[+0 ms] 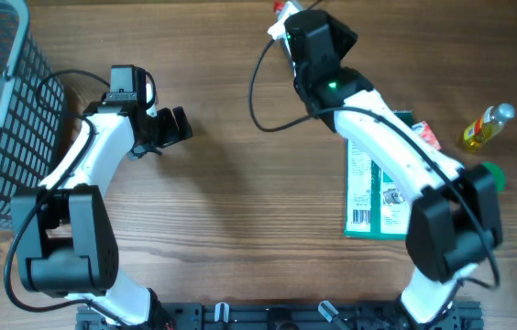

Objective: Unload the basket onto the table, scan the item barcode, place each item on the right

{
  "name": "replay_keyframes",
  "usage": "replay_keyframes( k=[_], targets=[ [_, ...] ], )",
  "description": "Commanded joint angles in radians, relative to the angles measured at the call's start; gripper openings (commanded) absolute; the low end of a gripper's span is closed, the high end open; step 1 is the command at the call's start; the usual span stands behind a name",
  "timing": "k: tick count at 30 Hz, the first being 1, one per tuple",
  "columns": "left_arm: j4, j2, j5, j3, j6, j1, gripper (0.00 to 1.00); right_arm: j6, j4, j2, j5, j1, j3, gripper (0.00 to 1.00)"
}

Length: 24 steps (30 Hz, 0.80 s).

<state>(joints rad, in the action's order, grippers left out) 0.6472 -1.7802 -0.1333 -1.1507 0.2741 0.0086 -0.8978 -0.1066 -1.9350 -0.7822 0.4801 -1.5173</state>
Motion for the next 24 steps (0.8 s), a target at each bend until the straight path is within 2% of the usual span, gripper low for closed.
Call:
replay_keyframes(
  k=[1, 8, 13, 21, 24],
  targets=[
    [-0.003, 0.003, -0.011, 0.008, -0.016, 0.003, 1.0, -0.198, 0.156, -0.132, -0.155, -0.031, -0.005, 0.04],
    [-0.003, 0.003, -0.011, 0.008, -0.016, 0.003, 1.0, -0.436, 0.451, -0.319, -0.206, -0.042, -0.005, 0.04],
    [-0.003, 0.003, -0.011, 0.008, -0.016, 0.003, 1.0, -0.464, 0.469, -0.394, -0.239, -0.042, -0.005, 0.04],
    [-0.003, 0.003, -0.011, 0.008, -0.016, 0.003, 1.0, -0.502, 0.451, -0.398, -0.251, -0.029, -0.002, 0.04],
    [-0.003, 0.003, -0.011, 0.008, -0.016, 0.003, 1.0, -0.544, 0.527, -0.373, -0.351, -0.025, -0.002, 0.04]
  ],
)
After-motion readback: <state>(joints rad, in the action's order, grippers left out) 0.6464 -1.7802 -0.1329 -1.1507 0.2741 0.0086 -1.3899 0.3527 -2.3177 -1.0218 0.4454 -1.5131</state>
